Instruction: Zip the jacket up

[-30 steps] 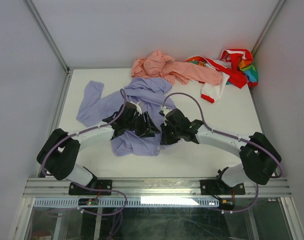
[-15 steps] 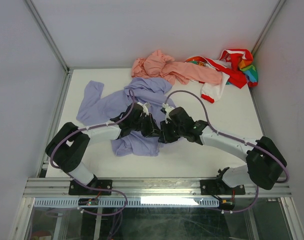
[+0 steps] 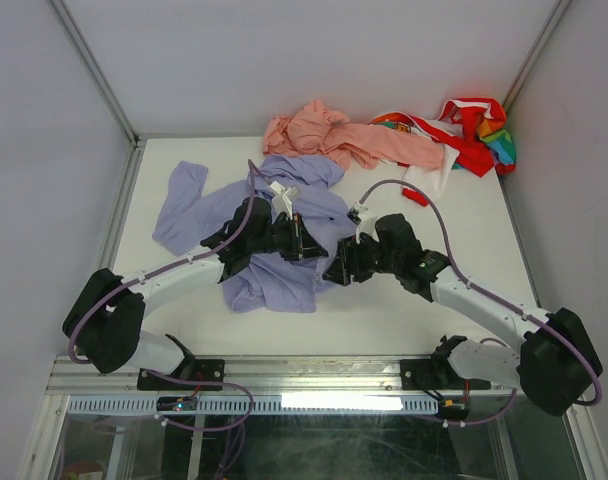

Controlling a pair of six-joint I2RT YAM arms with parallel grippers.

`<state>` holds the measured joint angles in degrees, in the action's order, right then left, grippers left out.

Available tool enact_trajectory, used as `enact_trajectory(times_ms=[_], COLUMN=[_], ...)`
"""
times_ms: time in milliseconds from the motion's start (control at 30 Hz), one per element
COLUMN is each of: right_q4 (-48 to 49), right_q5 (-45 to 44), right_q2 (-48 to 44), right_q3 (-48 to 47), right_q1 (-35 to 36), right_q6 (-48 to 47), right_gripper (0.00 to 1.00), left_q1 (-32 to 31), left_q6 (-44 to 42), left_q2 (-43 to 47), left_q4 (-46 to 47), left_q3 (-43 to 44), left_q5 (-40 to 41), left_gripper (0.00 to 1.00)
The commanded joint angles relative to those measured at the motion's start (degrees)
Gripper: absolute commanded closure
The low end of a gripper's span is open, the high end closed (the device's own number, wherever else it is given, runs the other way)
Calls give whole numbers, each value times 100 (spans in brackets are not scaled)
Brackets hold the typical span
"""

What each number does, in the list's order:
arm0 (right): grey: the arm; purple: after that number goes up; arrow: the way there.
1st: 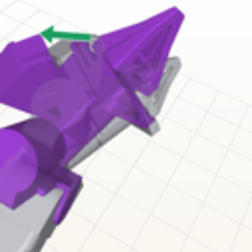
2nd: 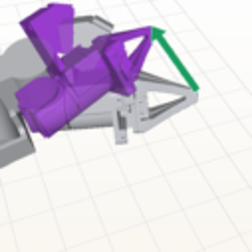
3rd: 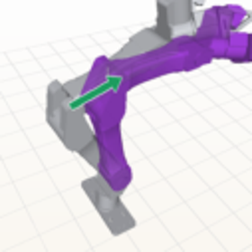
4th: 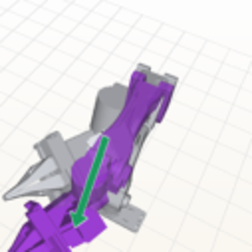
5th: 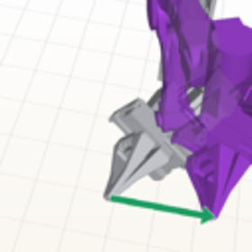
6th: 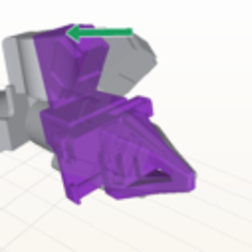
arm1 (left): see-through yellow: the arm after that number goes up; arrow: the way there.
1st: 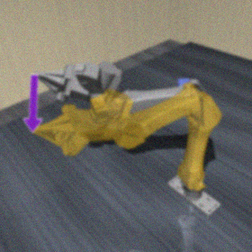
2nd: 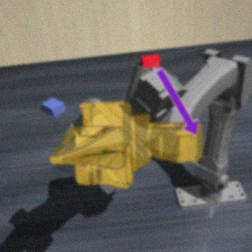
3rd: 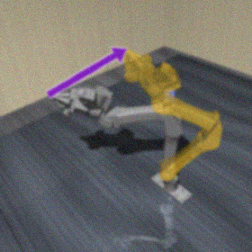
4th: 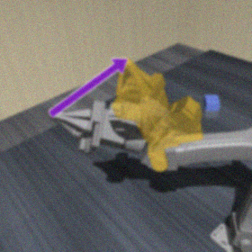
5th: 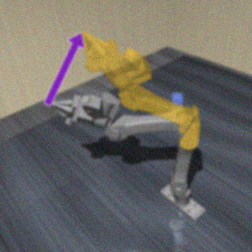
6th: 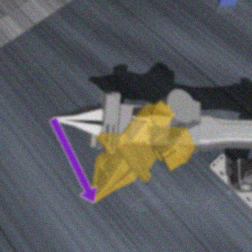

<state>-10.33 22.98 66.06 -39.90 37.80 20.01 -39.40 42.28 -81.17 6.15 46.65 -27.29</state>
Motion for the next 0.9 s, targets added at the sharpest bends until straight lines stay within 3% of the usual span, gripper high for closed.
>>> enact_trajectory(times_ms=[0,267,467,633,867], right_q4=[1134,2007,2265,2428,2632], right_q5=[327,760,847,887,1128], right_q2=[-290,-245,-164,-25,67], right_q3=[399,694,741,759,794], right_q1=[0,-1,0,7,-15], right_q6=[24,179,285,346,396], right_gripper=[38,38,43,57,92], left_q1=[-27,-30,-41,-48,-44], left_q6=[23,204,345,500,473], left_q2=[246,275,259,232,284], left_q4=[681,857,981,1200,1106], left_q3=[-143,-221,-289,-326,-339], left_q5=[-308,-394,-392,-443,-315], left_gripper=[100,100,100,100,100])
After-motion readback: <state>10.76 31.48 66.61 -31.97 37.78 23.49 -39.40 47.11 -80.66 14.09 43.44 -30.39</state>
